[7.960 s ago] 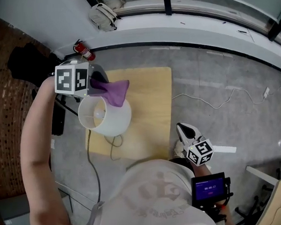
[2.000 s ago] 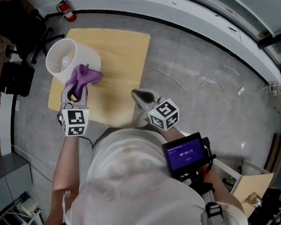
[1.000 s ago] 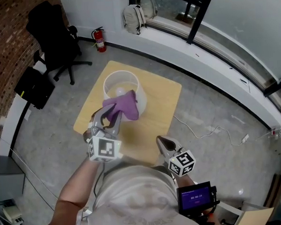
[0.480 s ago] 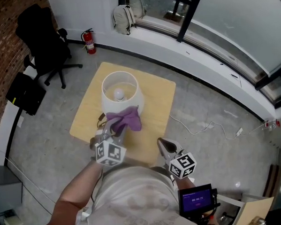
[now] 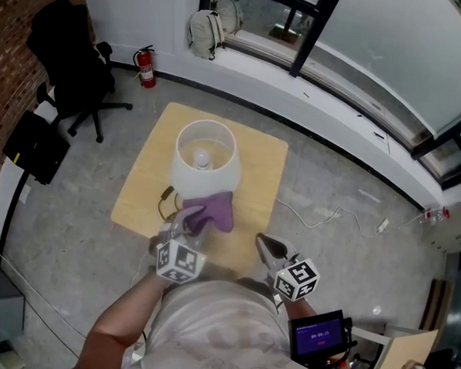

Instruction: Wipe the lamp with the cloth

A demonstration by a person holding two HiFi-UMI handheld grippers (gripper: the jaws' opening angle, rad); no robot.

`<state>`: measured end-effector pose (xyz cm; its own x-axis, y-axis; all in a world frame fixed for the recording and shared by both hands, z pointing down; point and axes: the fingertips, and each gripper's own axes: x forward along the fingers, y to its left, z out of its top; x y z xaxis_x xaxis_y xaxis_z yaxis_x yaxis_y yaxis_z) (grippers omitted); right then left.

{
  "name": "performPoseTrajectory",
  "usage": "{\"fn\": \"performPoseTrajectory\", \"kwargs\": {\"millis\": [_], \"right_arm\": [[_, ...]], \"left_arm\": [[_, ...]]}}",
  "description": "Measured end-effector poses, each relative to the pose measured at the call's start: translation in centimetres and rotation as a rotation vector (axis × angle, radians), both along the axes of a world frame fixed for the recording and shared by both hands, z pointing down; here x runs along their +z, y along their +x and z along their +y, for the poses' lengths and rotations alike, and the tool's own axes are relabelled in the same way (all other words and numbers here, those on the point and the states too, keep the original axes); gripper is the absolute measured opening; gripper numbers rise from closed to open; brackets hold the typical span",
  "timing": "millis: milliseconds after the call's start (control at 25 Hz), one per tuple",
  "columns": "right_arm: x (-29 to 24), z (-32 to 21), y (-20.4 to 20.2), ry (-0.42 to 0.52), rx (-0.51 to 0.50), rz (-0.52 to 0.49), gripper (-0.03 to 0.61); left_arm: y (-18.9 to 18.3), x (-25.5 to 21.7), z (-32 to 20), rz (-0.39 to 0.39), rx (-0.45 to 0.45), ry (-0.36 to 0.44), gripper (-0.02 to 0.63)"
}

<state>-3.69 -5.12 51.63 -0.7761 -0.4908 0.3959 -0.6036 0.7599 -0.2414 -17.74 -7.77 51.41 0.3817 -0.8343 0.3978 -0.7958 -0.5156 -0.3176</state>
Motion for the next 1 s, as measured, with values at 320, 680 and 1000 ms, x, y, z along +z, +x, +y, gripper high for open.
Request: {"fn": "performPoseTrajectory", "kwargs": {"millis": [320,680,1000], "right_arm": [[-0.6,0.2,-2.4,0.015,-0.019,0.003,0.014],[-1.5,0.6,-3.9,0.04,-0.039,-0.011,0.014],[-1.2,1.2,-3.2,0.03,-0.014,0.0,0.014]], "left_arm": [[-7.0,-12.0,-0.7,0.263,-0.207,0.312,0.074],[-9.9,-6.5,-2.6,0.295,-0.33,0.162,0.074],[-9.5,-0.5,-2.1,0.302,-0.358,0.022,0.074]]}}
